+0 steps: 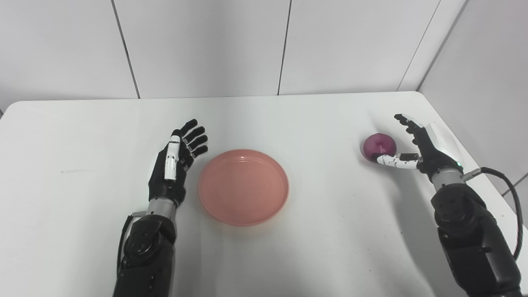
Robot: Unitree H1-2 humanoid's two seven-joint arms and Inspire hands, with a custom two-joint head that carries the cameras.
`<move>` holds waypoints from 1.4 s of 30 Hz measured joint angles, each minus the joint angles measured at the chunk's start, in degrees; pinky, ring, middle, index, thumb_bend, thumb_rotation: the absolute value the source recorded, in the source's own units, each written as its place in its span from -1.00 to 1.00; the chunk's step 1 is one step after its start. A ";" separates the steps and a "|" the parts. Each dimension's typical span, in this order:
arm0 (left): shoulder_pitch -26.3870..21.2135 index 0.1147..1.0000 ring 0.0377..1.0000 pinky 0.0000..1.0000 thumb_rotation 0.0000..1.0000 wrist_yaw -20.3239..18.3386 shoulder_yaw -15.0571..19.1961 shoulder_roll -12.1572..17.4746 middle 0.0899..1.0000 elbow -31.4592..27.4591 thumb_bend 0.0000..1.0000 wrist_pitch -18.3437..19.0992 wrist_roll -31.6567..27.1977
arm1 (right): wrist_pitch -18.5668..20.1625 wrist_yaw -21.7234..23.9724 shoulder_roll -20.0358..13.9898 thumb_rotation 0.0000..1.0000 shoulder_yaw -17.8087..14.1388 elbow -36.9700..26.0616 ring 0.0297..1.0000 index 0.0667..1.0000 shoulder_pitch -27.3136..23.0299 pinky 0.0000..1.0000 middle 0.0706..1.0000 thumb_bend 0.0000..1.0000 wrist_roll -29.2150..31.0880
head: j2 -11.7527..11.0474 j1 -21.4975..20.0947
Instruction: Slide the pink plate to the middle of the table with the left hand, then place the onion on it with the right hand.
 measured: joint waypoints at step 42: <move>0.27 0.54 0.60 0.56 1.00 -0.37 1.22 1.10 0.59 -0.77 -0.23 0.48 -1.23 | 0.13 -1.26 -0.31 -0.28 3.10 12.71 0.75 0.77 -5.71 0.58 0.80 1.00 3.65 | 0.18 -1.23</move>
